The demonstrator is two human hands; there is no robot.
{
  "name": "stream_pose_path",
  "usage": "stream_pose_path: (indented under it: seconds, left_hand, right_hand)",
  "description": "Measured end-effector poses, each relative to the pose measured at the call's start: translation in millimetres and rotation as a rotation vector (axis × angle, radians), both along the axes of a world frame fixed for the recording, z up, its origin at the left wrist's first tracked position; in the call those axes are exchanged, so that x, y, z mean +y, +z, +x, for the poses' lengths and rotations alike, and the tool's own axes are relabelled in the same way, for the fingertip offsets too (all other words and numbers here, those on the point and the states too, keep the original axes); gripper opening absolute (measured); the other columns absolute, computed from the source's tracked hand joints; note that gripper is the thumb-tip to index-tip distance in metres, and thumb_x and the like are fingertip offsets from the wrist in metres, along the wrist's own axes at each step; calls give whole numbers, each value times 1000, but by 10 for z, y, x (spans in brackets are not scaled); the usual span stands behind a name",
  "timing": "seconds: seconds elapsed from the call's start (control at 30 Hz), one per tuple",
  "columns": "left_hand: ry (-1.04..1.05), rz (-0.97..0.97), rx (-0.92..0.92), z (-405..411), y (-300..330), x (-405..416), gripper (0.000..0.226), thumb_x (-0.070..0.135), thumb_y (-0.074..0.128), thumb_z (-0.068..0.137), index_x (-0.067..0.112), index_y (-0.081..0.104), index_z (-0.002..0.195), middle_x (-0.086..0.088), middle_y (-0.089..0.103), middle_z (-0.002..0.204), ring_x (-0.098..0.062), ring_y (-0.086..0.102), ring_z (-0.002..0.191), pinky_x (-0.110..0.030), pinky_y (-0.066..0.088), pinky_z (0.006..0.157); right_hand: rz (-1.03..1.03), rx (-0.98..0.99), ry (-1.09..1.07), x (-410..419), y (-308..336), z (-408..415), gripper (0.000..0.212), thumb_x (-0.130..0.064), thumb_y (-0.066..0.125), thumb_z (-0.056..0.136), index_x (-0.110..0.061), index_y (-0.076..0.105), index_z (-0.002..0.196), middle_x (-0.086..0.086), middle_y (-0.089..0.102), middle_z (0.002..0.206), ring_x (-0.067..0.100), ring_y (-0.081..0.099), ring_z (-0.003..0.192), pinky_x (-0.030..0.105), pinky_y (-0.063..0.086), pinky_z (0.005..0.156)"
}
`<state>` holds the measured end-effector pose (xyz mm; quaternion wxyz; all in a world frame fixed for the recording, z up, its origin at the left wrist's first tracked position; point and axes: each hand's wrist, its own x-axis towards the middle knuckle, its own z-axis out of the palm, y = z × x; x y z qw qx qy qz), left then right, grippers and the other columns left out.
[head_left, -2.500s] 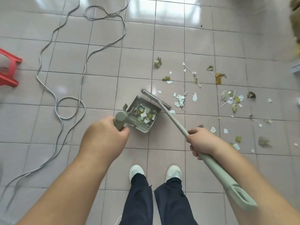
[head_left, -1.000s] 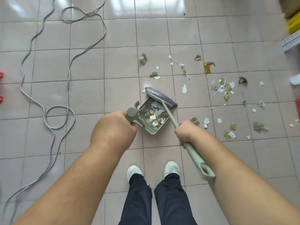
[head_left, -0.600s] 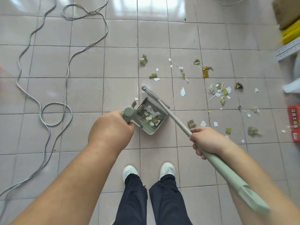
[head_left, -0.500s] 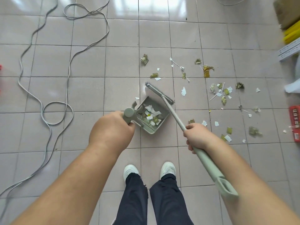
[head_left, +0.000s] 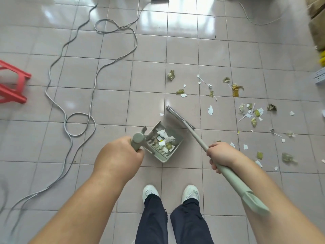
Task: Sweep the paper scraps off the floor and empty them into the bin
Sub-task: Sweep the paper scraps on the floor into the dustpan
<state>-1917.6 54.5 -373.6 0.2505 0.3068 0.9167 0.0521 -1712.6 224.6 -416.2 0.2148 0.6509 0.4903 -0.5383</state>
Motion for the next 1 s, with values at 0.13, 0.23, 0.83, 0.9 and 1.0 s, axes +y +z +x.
stream_pose_path:
  seconds: [0.13,0.23,0.83,0.9,1.0]
  left_hand:
    - [55,-8,15,-204,25,-237,16,30,50,75,22,47,61,6,52,56,-8,46,53,-22,29,43]
    - [83,-19,9,-300,-27,-346,16,32,50,75,22,48,63,7,52,57,-10,47,54,-23,32,44]
    - [64,46,-18,-544,-123,-80,18,31,49,78,20,49,64,4,52,57,-23,51,59,-24,32,45]
    - [62,59,-17,-565,-114,62,20,31,50,78,19,47,62,4,51,57,-26,52,63,-26,34,47]
    - [44,64,8,-610,-133,322,22,31,50,78,19,44,60,4,49,57,-27,50,63,-28,32,49]
  right_hand:
    - [54,-4,81,7,-110,-413,21,0,36,90,3,53,101,13,53,55,22,49,42,26,43,46]
    - [91,-44,183,-57,-261,-758,30,-2,34,91,5,51,115,14,54,56,25,52,49,32,44,53]
    - [60,-52,177,-204,243,-733,23,-6,36,90,-11,54,104,13,52,64,18,48,32,19,43,40]
    - [104,-52,173,-54,168,-807,25,-6,35,90,-10,52,108,15,54,65,22,51,43,25,45,48]
    - [134,-68,174,199,66,-900,30,-5,36,90,-2,51,115,17,57,62,27,54,52,34,47,57]
